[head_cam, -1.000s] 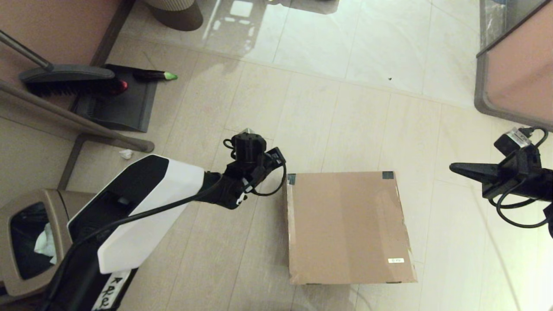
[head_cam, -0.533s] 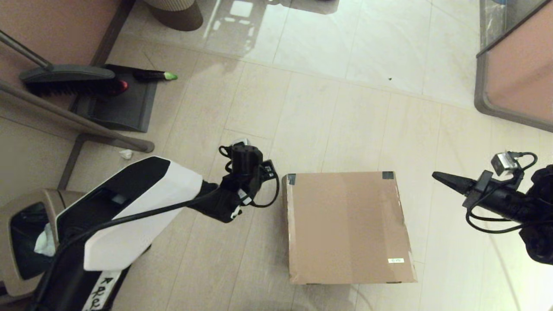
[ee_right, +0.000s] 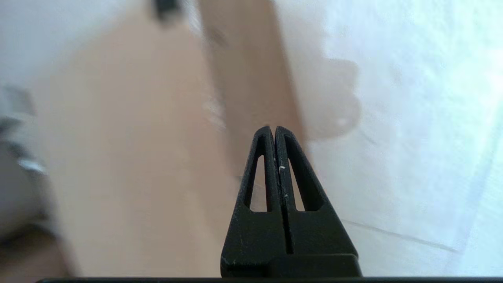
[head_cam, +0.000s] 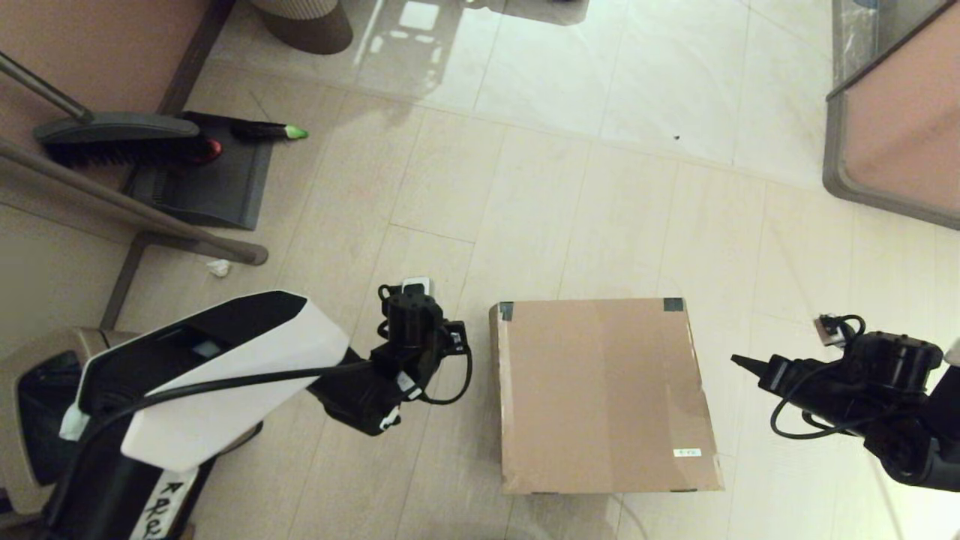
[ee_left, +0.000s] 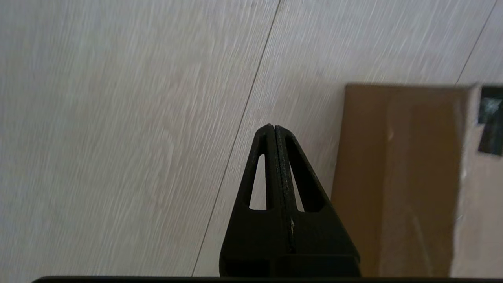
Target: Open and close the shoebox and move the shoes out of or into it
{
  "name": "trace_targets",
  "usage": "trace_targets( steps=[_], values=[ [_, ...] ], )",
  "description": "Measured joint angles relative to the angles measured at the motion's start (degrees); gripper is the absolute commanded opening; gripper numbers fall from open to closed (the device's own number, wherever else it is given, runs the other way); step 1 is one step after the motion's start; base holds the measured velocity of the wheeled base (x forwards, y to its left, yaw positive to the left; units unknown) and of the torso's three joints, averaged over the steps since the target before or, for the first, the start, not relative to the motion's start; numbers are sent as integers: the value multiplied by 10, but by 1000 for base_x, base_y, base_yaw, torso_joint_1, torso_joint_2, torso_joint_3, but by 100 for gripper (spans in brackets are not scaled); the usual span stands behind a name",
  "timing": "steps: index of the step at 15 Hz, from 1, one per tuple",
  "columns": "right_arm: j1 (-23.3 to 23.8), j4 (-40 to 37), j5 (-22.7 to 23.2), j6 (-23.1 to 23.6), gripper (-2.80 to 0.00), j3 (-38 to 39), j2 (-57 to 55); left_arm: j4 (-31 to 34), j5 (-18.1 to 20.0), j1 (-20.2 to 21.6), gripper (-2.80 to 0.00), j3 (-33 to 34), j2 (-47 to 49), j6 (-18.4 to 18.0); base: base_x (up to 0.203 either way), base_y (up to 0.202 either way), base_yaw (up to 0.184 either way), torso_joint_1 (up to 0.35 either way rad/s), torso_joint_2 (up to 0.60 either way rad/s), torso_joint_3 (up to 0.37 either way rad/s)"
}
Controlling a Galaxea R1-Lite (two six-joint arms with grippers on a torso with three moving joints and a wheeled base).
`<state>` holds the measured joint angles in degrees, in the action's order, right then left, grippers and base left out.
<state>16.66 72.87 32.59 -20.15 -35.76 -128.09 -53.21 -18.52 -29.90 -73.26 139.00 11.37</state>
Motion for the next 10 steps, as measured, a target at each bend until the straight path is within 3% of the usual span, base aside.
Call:
trace_targets(
  steps=[3,6,10],
  values=[
    [-4,-48,-70,50,-280,-44,-39,-4,0,1,-280,4,3,3,0,0,0,0,0,0],
    [-48,-88,-139,70,-280,-88,-77,-13,-1,13,-280,13,3,3,0,0,0,0,0,0],
    [-134,-104,-150,71,-280,-84,-93,-15,28,16,-280,57,4,6,0,0,0,0,0,0]
  ],
)
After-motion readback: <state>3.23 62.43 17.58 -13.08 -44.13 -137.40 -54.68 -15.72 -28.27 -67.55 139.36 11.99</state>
